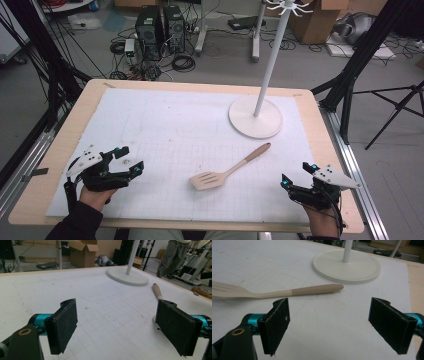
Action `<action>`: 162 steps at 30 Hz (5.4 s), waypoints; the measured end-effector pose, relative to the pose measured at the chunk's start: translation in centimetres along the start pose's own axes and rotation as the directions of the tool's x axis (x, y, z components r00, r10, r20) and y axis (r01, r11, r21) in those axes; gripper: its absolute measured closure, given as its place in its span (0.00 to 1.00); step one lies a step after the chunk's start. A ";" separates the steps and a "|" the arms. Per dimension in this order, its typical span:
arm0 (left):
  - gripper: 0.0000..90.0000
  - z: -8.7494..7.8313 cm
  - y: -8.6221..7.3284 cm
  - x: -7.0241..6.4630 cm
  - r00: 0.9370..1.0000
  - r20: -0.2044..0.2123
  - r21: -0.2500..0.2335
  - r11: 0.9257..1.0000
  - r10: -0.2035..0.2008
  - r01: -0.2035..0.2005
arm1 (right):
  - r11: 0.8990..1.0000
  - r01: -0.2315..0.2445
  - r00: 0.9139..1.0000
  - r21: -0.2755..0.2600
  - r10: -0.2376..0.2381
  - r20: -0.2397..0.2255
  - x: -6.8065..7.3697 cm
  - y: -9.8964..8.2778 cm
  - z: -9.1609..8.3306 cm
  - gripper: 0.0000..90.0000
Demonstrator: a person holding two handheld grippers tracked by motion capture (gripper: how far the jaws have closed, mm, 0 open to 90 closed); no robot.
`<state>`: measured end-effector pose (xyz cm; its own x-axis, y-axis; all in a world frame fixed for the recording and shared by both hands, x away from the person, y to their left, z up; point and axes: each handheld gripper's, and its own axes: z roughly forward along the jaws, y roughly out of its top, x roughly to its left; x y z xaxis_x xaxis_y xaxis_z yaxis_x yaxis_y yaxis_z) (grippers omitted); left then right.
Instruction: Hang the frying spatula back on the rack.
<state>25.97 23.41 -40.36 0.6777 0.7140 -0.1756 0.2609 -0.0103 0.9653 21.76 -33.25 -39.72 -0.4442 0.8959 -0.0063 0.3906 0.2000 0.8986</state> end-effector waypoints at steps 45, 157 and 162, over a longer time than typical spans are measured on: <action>0.43 25.0 1.0 -12.0 0.911 0.399 0.560 0.759 0.105 -0.332 | 0.999 0.010 1.000 0.040 -0.009 -0.028 0.3 -0.3 0.6 0.18; 0.85 12.1 6.0 -14.6 0.944 0.171 0.150 0.939 0.283 -0.309 | 0.950 -0.295 0.833 -0.102 0.204 -0.514 10.9 10.3 7.7 0.84; 0.54 10.8 6.7 -13.3 0.951 0.221 0.073 0.969 0.215 -0.236 | 0.966 -0.236 0.855 -0.109 0.153 -0.495 10.7 11.4 7.3 0.84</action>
<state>26.12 6.32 -33.63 0.8526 0.5226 -0.0022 0.1432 -0.2295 0.9627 27.29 -18.48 -32.77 -0.7195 0.6004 0.3491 0.3938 -0.0612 0.9171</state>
